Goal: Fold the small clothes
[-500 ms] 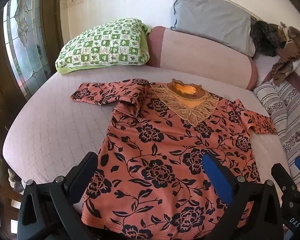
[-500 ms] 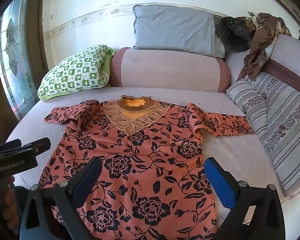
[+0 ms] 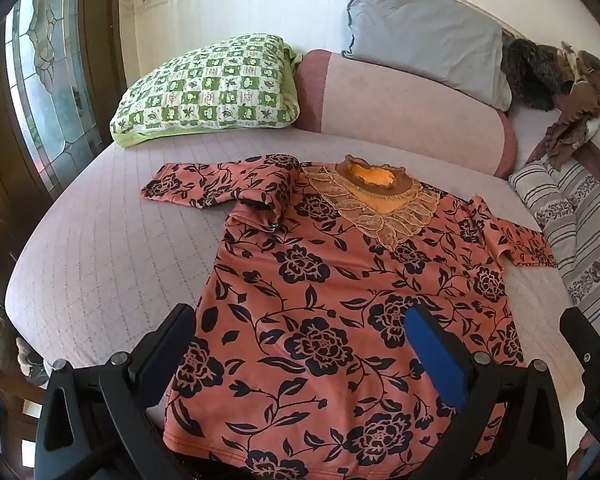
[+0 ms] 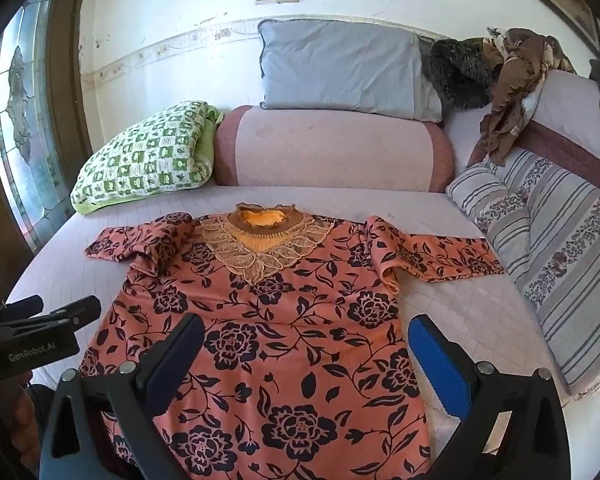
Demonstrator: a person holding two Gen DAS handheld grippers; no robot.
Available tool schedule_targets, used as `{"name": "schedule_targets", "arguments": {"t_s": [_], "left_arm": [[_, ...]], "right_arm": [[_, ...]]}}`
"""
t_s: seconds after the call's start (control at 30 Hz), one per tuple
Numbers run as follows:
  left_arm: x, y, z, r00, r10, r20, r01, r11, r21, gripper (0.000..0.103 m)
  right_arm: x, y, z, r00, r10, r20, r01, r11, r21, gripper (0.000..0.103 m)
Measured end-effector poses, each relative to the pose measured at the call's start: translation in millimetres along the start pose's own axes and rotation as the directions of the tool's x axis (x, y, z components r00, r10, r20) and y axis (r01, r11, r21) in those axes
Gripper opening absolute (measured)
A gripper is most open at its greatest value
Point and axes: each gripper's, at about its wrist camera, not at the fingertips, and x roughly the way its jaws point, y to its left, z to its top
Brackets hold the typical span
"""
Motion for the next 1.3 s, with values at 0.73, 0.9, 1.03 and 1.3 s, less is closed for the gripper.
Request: {"name": "schedule_targets", "arguments": {"t_s": [0.73,0.9,1.03,1.3], "left_arm": [[1.8,3.4,-1.0,1.0,-0.003,-0.009,0.003,1.0,-0.003,0.103],[1.4,3.0,-0.2,1.0,-0.004,-0.01,0.004,1.0,-0.004,0.103],[1.4,2.8,-0.1,1.0,-0.004,-0.01,0.004,1.0,-0.003,0.103],[1.2,1.5,0.5,1.0,-0.006,-0.01,0.006,1.0,-0.002,0.103]], "right_arm": [[-2.8,-1.6,3.9,1.0,-0.002,0.02,0.001,1.0,0.01,0.103],[-3.6,-2.1,5.0,1.0,-0.001,0.025,0.001,1.0,0.01,0.103],[-3.9,-1.6,4.6,1.0,-0.003,0.027,0.003,1.0,0.011,0.103],[-5.1,-1.2,4.9,0.999,-0.005,0.032,0.005,1.0,0.01,0.103]]}}
